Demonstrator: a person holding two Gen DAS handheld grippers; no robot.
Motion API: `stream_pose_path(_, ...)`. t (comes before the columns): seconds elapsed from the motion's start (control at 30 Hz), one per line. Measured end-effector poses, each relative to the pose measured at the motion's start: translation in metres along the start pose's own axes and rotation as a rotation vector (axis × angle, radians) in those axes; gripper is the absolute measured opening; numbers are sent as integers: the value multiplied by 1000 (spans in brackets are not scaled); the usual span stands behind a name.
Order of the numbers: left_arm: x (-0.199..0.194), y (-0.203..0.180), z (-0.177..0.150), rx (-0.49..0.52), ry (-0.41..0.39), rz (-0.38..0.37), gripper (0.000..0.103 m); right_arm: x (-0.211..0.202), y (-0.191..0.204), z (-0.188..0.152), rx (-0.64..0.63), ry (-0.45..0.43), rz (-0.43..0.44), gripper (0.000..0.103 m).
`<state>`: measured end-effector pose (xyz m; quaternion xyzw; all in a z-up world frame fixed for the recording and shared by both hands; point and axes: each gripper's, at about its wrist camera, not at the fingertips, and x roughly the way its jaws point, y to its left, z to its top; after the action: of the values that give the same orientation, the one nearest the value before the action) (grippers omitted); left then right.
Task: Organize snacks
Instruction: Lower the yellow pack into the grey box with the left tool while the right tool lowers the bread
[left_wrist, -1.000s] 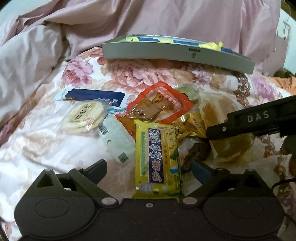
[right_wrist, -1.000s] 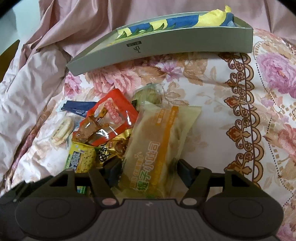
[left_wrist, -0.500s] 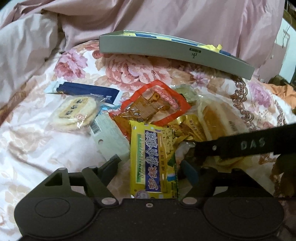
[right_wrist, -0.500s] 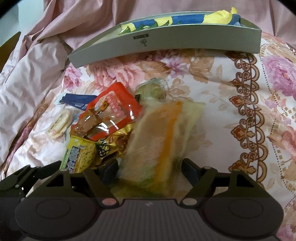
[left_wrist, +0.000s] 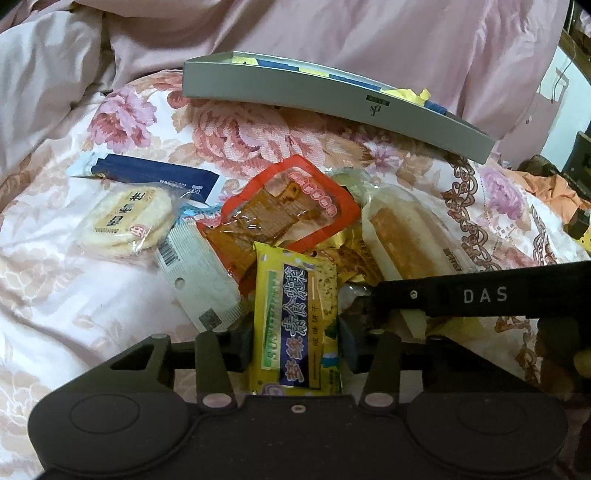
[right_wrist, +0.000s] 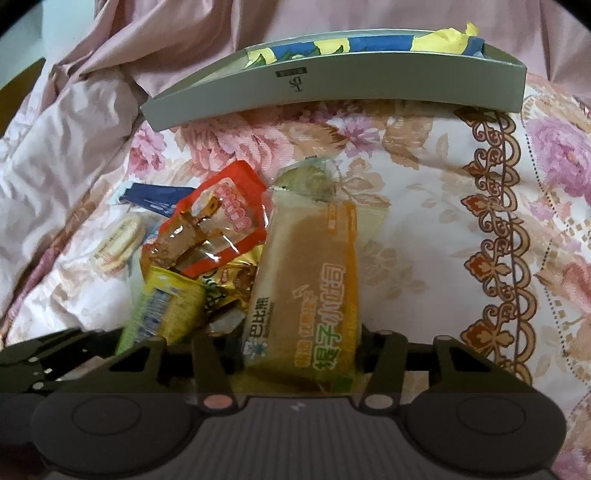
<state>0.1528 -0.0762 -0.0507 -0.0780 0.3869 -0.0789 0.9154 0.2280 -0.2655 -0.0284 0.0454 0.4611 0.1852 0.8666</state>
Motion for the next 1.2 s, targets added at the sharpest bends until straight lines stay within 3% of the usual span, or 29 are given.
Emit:
stream_pose_path(0.4, -14, -10, -6, 65, -77, 51, 45, -7, 10, -1, -70, -75, -12, 54)
stream_pose_path(0.73, -31, -10, 5, 10, -185, 19, 45, -22, 11, 3, -75, -192, -17, 54)
stream_pose_path(0.97, -34, -14, 31, 16, -258, 23, 45, -43, 12, 6, -83, -339, -19, 54)
stream_pose_path(1.2, -33, -21, 84, 1, -331, 6, 45, -63, 3, 22, -67, -520, -43, 54)
